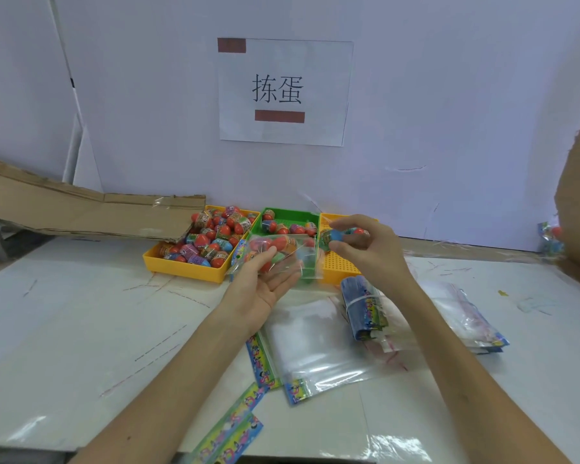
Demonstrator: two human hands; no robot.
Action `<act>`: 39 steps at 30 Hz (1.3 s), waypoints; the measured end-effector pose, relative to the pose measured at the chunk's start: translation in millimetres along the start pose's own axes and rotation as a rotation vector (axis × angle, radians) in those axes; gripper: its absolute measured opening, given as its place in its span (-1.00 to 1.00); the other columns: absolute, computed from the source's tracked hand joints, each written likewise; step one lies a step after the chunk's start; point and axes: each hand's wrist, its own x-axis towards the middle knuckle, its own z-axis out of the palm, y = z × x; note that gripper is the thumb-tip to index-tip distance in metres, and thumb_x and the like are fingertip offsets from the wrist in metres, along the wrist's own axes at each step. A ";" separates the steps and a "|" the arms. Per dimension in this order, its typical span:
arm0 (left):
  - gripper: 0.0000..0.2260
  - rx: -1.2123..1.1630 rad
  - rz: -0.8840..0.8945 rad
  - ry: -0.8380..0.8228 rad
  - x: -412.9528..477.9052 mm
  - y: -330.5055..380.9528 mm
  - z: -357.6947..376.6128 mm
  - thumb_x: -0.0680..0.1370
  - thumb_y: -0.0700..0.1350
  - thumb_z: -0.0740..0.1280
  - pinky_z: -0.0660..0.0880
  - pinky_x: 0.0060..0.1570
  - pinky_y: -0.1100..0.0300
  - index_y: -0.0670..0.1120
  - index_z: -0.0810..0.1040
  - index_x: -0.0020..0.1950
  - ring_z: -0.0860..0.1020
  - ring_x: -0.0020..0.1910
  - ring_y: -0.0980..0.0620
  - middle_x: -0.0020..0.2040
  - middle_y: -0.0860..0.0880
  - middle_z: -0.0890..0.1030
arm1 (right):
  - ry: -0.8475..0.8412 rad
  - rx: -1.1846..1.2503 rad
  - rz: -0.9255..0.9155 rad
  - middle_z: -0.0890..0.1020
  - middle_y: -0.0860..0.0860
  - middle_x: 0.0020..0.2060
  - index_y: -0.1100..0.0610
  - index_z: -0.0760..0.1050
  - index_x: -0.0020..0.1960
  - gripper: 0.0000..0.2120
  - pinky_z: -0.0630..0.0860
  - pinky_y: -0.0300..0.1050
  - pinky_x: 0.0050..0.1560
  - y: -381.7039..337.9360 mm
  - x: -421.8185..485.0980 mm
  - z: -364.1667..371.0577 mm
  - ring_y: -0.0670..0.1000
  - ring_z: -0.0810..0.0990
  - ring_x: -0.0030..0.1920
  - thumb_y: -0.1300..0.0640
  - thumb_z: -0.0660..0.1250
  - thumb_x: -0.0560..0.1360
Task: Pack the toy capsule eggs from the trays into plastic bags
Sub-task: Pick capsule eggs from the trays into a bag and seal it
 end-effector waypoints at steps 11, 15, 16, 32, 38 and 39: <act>-0.85 0.027 0.068 -0.014 -1.4 0.6 1.9 0.64 -0.17 0.32 0.65 0.09 -0.01 -0.16 0.68 0.06 0.71 0.07 -0.16 0.09 -0.21 0.72 | -0.063 -0.074 -0.042 0.71 -0.23 -0.12 -0.14 0.64 -0.06 -0.81 0.55 -0.33 -0.11 -3.7 -5.2 14.9 -0.13 0.67 -0.12 0.12 0.56 0.44; -0.64 0.036 0.078 -0.030 -2.2 1.2 2.8 0.65 -0.17 0.30 0.66 0.08 0.01 -0.08 0.76 -0.28 0.73 -0.03 -0.12 -0.04 -0.18 0.73 | -0.134 0.012 0.001 0.70 -0.11 -0.06 0.02 0.63 -0.09 -0.80 0.63 -0.21 -0.09 -4.9 -5.9 18.4 -0.10 0.72 -0.10 0.28 0.55 0.42; -0.63 0.038 0.080 -0.038 -2.1 1.3 2.6 0.65 -0.17 0.30 0.65 0.08 0.01 -0.07 0.76 -0.29 0.72 -0.01 -0.13 -0.03 -0.18 0.73 | -0.153 0.015 0.011 0.70 -0.10 -0.07 0.05 0.62 -0.11 -0.81 0.63 -0.20 -0.11 -5.1 -6.6 20.5 -0.10 0.73 -0.10 0.30 0.54 0.41; -0.90 0.010 0.022 -0.035 -2.6 0.9 4.5 0.63 -0.20 0.32 0.63 0.14 -0.03 -0.17 0.62 0.04 0.67 0.15 -0.17 0.24 -0.27 0.64 | -0.035 -0.096 -0.009 0.69 -0.20 -0.14 -0.04 0.66 -0.06 -0.87 0.58 -0.30 -0.15 -3.9 -6.2 20.1 -0.15 0.64 -0.20 0.19 0.48 0.51; -0.91 -0.011 0.030 -0.013 -3.4 2.5 4.1 0.63 -0.21 0.32 0.70 -0.10 0.03 -0.19 0.61 0.02 0.74 -0.08 -0.14 -0.03 -0.23 0.73 | -0.132 -0.162 -0.008 0.67 -0.07 0.00 0.00 0.67 0.07 -0.84 0.65 -0.04 -0.10 -6.9 -8.3 21.8 -0.06 0.64 -0.17 0.21 0.43 0.53; -0.91 -0.011 0.034 -0.008 -3.3 2.4 4.0 0.64 -0.21 0.32 0.70 -0.10 0.03 -0.20 0.61 0.02 0.74 -0.08 -0.14 -0.04 -0.23 0.73 | -0.138 -0.160 -0.006 0.67 -0.05 0.00 -0.01 0.67 0.07 -0.81 0.64 -0.02 -0.09 -7.7 -8.3 21.3 -0.06 0.62 -0.17 0.23 0.43 0.53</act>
